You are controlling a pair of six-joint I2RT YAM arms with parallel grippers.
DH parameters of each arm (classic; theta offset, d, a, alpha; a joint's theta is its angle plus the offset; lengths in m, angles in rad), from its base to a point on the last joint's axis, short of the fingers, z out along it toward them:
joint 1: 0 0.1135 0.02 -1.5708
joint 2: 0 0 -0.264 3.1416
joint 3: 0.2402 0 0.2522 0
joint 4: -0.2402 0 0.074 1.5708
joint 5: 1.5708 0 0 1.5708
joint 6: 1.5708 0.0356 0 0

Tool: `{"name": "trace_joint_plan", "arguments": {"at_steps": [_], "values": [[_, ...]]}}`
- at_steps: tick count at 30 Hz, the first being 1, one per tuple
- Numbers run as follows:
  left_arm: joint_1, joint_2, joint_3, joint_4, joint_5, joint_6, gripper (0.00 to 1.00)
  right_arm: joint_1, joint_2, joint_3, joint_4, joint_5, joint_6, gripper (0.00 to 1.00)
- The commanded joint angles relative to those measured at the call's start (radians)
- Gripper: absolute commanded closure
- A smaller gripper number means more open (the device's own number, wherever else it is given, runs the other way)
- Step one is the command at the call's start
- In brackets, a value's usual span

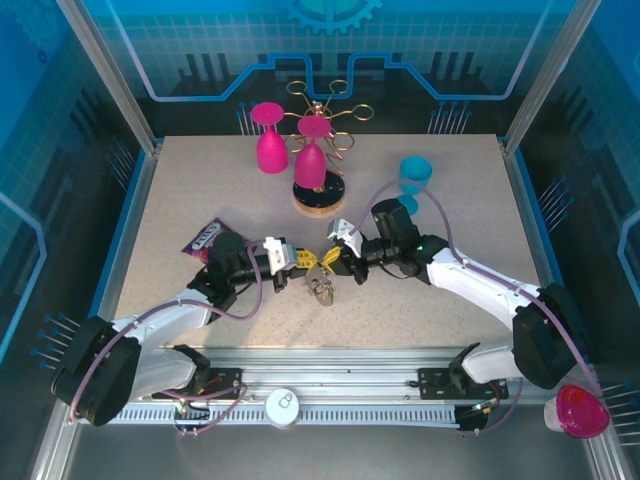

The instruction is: Put the keys on the keyring

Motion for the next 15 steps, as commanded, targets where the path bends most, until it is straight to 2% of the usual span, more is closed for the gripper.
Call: {"name": "trace_joint_plan", "arguments": {"at_steps": [1, 3, 6, 9, 15], "values": [[-0.001, 0.01, 0.011, 0.16, 0.076, -0.051, 1.0, 0.002, 0.029, 0.045, -0.079, -0.055, -0.006, 1.0], [0.0, 0.012, 0.012, 0.151, 0.068, -0.045, 1.0, 0.002, 0.034, 0.053, -0.097, -0.063, -0.007, 0.98], [0.001, 0.008, 0.009, 0.136, 0.045, -0.031, 1.0, -0.006, 0.005, 0.034, -0.074, -0.048, 0.003, 0.81], [0.004, 0.001, 0.009, 0.11, 0.034, -0.02, 1.0, -0.019, -0.052, -0.008, -0.01, -0.001, 0.005, 0.73], [0.005, -0.006, 0.009, 0.094, 0.037, -0.017, 1.0, -0.018, -0.152, -0.129, 0.193, 0.06, -0.023, 0.68]]}}
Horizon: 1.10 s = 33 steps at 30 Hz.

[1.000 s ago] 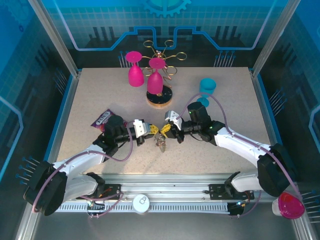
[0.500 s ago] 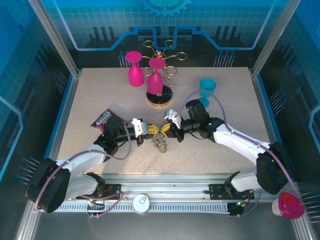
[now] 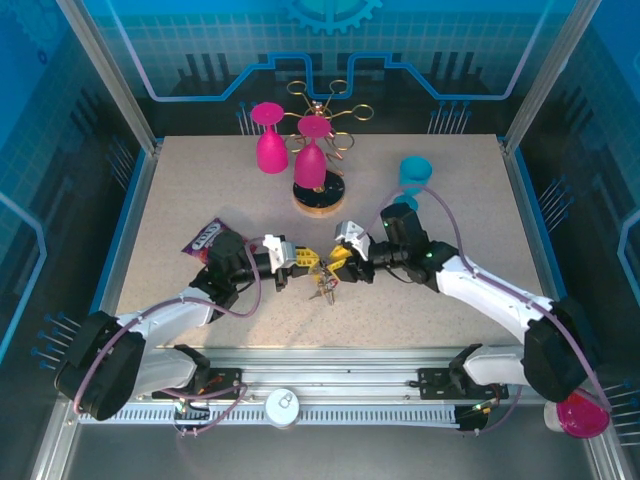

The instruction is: Put the keys on the keyring

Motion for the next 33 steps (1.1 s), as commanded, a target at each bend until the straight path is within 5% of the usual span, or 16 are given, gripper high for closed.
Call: {"name": "trace_joint_plan", "arguments": {"at_steps": [1, 18, 27, 31, 33], "values": [[0.004, -0.021, 0.009, 0.047, 0.021, 0.011, 1.0, -0.003, -0.029, -0.025, 0.124, 0.014, -0.027, 0.68], [0.005, -0.023, 0.007, 0.062, 0.036, 0.002, 1.0, 0.046, 0.035, -0.008, 0.18, -0.013, -0.073, 0.77], [0.005, -0.018, 0.008, 0.062, 0.041, -0.002, 1.0, 0.051, 0.056, -0.002, 0.241, -0.033, -0.046, 0.97], [0.006, -0.03, 0.025, -0.035, 0.016, 0.04, 1.0, 0.048, 0.046, 0.01, 0.203, -0.038, -0.064, 1.0], [0.006, -0.052, 0.047, -0.145, -0.015, 0.085, 0.9, 0.046, 0.033, 0.031, 0.13, -0.028, -0.094, 1.0]]}}
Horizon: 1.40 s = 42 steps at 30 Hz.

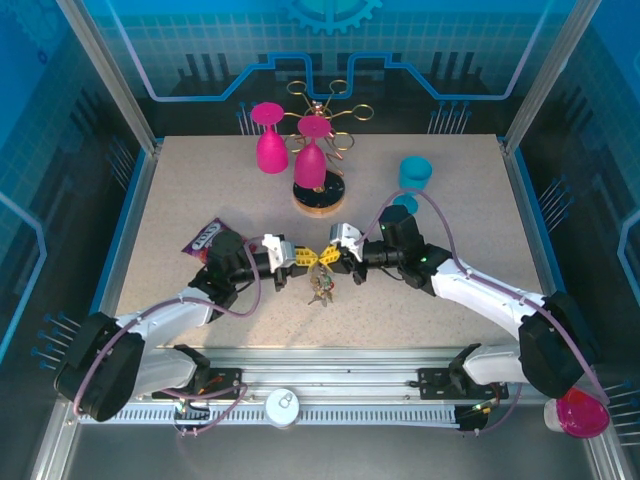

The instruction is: Put the keys on the keyring

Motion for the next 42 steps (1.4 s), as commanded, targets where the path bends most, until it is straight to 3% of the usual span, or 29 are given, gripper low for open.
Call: {"name": "trace_joint_plan", "arguments": {"at_steps": [1, 5, 13, 22, 25, 31, 36, 42], "values": [[-0.002, -0.05, 0.062, -0.184, -0.024, 0.109, 0.89, 0.013, -0.019, 0.062, -0.089, -0.005, -0.059, 1.0], [-0.02, -0.075, 0.15, -0.486, -0.093, 0.271, 0.85, 0.02, -0.01, 0.155, -0.307, 0.035, -0.154, 1.0], [-0.04, -0.068, 0.242, -0.704, -0.145, 0.383, 0.77, 0.062, 0.05, 0.296, -0.518, 0.131, -0.246, 1.0], [-0.045, -0.046, 0.293, -0.753, -0.121, 0.383, 0.98, 0.135, 0.108, 0.414, -0.633, 0.197, -0.311, 1.0], [-0.043, -0.052, 0.286, -0.724, -0.105, 0.362, 1.0, 0.125, 0.088, 0.399, -0.597, 0.178, -0.277, 1.0], [-0.036, -0.07, 0.215, -0.569, -0.065, 0.305, 1.0, 0.006, -0.017, 0.216, -0.329, 0.029, -0.096, 0.76], [-0.024, -0.065, 0.169, -0.44, -0.028, 0.211, 1.0, -0.013, -0.044, 0.105, -0.177, -0.022, -0.047, 0.73], [-0.017, -0.055, 0.149, -0.38, 0.001, 0.16, 1.0, -0.014, -0.016, 0.099, -0.152, -0.033, -0.041, 0.68]]}}
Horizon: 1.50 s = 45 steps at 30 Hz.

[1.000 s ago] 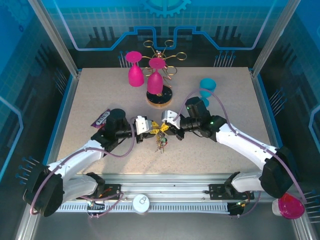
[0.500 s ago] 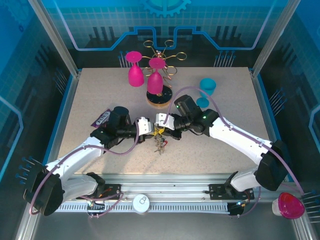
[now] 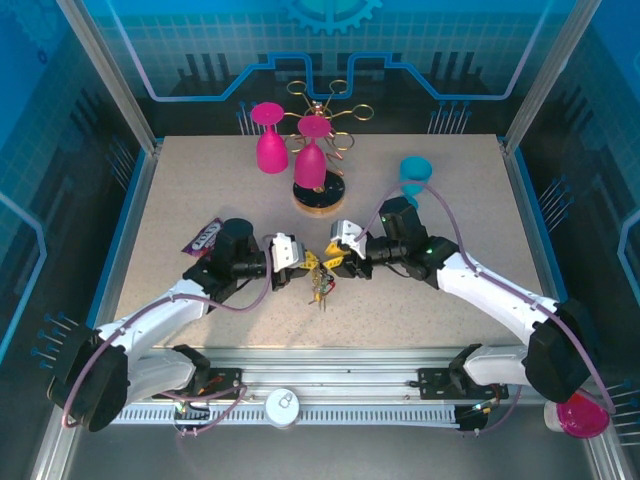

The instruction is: Put the keys on the keyring

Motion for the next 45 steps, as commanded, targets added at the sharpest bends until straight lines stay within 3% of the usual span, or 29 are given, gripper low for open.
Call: {"name": "trace_joint_plan", "arguments": {"at_steps": [1, 8, 12, 16, 18, 20, 23, 29, 37, 45], "values": [[0.008, -0.003, -0.012, 0.109, 0.067, -0.051, 1.0, -0.004, 0.017, -0.005, 0.074, -0.045, 0.024, 0.68], [0.012, 0.004, -0.028, 0.163, 0.079, -0.086, 1.0, -0.004, 0.051, 0.001, 0.083, -0.089, 0.036, 0.72], [0.012, 0.005, -0.042, 0.201, 0.086, -0.11, 1.0, -0.004, 0.059, 0.001, 0.08, -0.09, 0.033, 0.82], [0.013, 0.005, -0.045, 0.2, 0.084, -0.108, 1.0, -0.004, 0.061, 0.011, 0.072, -0.098, 0.028, 1.0], [0.013, 0.003, -0.04, 0.18, 0.069, -0.096, 0.99, -0.003, 0.06, 0.028, 0.036, -0.096, 0.006, 1.0], [0.012, 0.002, -0.027, 0.136, 0.044, -0.072, 0.8, 0.0, 0.063, 0.054, -0.029, -0.077, -0.036, 1.0], [0.012, 0.004, 0.004, 0.045, 0.027, -0.025, 0.76, 0.023, 0.08, 0.115, -0.177, -0.003, -0.139, 1.0], [0.009, 0.011, 0.027, -0.037, 0.0, 0.032, 0.8, 0.07, 0.133, 0.233, -0.374, 0.11, -0.257, 1.0], [0.001, 0.019, 0.035, -0.06, -0.01, 0.051, 0.83, 0.106, 0.163, 0.287, -0.375, 0.095, -0.257, 1.0], [0.001, 0.004, 0.02, -0.029, -0.032, 0.05, 1.0, 0.118, 0.152, 0.281, -0.363, 0.081, -0.24, 1.0]]}}
